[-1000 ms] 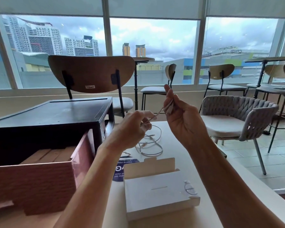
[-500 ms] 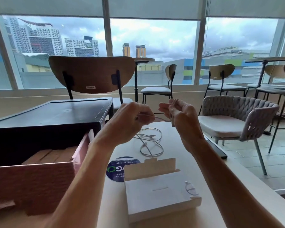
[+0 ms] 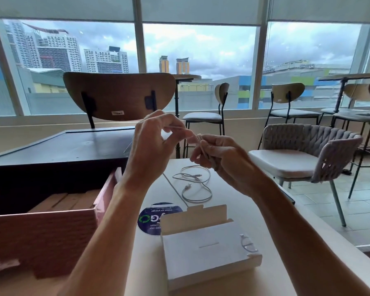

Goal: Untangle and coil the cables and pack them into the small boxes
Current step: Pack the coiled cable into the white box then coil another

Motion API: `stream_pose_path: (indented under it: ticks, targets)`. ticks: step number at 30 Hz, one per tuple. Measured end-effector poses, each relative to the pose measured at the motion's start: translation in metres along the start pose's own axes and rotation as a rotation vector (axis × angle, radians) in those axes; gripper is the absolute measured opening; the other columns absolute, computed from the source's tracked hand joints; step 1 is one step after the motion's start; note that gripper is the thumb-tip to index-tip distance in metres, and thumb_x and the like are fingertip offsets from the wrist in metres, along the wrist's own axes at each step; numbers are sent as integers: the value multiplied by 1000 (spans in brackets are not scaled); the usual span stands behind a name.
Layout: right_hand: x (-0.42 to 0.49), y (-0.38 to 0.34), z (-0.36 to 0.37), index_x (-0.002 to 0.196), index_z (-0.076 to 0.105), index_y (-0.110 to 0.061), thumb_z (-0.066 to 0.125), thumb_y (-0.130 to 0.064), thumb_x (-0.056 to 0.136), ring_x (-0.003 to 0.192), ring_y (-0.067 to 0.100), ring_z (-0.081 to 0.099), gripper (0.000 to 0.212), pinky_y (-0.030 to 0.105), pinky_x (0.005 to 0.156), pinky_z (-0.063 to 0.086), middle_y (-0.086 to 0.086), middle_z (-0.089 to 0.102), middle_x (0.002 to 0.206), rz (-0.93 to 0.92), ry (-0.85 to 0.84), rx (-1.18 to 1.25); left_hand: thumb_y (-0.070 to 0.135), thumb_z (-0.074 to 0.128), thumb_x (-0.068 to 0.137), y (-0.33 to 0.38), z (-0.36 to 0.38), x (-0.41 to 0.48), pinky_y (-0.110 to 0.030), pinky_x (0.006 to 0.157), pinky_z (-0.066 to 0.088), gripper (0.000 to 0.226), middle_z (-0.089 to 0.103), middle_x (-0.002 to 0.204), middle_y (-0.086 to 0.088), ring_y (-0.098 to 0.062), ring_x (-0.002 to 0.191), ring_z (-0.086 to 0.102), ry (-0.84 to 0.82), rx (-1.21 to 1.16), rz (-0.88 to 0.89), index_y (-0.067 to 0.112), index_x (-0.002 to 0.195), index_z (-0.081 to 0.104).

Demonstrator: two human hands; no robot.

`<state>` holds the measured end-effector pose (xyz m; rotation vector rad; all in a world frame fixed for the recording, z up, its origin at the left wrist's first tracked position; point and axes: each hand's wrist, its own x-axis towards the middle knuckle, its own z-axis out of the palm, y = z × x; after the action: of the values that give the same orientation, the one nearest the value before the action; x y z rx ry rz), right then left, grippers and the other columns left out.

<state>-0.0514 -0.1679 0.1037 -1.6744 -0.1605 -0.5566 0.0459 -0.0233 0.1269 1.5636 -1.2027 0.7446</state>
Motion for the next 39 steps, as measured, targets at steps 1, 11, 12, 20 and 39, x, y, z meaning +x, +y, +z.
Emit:
stream_pose_path:
  ticks: [1,11,12,20,39]
  targets:
    - [-1,-1,0,114,63,0,35,-5,105,76,25,51,30,25,69,43,6,68,75,3,-23,37,38,76,84,-2,0,0,-12,75,44,9,65,83,19,-6,87,62,20,2,-6,31,81,71]
    - [-4,-5,-4,114,60,3,38,-8,103,67,10,51,27,18,65,46,5,57,80,-12,-268,363,42,70,88,-10,-2,1,-18,84,37,16,67,92,15,-8,97,54,178,29,-27,28,89,76]
    - [-4,-6,-4,111,58,2,36,-7,103,67,9,50,25,18,65,44,5,55,82,-18,-302,400,39,69,90,-11,-2,0,-15,85,35,15,67,94,14,-9,98,54,183,32,-12,26,92,77]
    - [-4,-12,4,105,52,-2,32,-8,101,57,8,39,22,23,62,44,-2,46,69,-3,-478,814,19,61,97,-38,-9,-6,-4,86,29,21,62,102,10,-13,102,50,149,181,-27,24,113,74]
    - [9,12,-3,97,70,3,53,-1,98,98,26,71,17,28,78,59,18,74,96,-198,684,686,22,72,89,-7,16,-10,-8,77,42,16,73,107,12,10,92,62,-710,133,-62,25,105,76]
